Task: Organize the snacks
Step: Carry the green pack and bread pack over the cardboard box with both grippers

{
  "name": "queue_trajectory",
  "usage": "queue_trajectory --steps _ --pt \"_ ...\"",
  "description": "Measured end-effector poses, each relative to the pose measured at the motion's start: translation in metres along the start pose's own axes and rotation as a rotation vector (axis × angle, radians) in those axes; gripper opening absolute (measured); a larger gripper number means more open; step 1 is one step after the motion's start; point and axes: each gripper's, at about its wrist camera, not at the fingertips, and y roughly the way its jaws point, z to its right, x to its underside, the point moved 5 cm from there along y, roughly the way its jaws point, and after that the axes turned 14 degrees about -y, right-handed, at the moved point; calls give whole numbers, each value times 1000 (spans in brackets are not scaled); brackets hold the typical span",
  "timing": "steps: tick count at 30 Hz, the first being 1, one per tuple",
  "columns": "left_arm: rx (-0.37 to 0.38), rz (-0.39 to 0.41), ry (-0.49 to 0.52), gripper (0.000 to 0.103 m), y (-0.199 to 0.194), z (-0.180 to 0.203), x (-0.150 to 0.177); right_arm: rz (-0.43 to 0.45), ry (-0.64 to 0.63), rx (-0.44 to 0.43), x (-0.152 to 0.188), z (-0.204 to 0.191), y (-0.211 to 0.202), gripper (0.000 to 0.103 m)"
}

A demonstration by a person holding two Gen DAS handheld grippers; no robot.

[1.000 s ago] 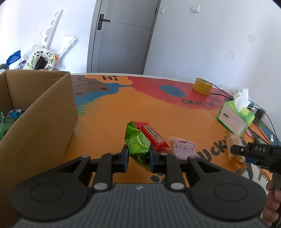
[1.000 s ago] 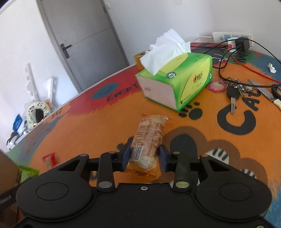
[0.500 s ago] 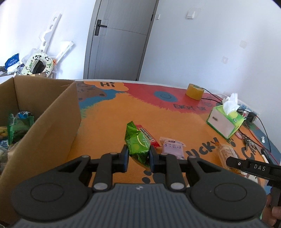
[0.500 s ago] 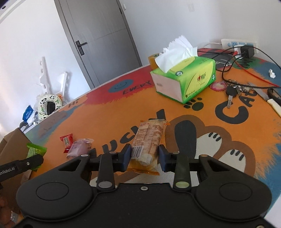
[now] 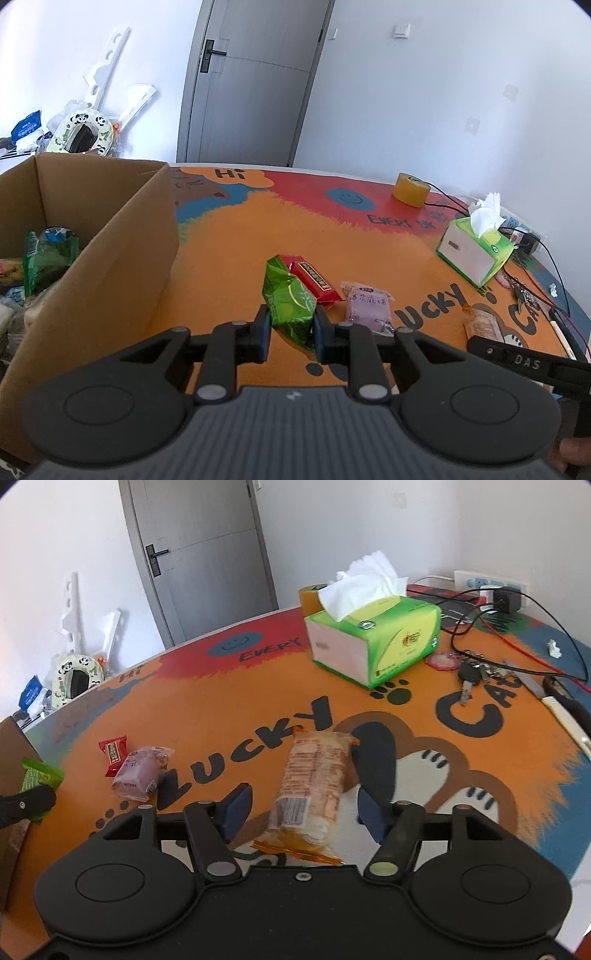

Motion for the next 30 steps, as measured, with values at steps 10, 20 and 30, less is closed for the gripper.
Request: queue_trajectory --steps 10,20,30 --pt "12 33 -5 22 -13 1 -5 63 15 -39 -10 -4 -16 36" --pt "52 112 -1 22 -51 4 -26 162 5 -134 -37 -34 -54 36" --pt "50 178 -18 22 -83 -14 -46 232 -21 -210 -60 -70 -80 36"
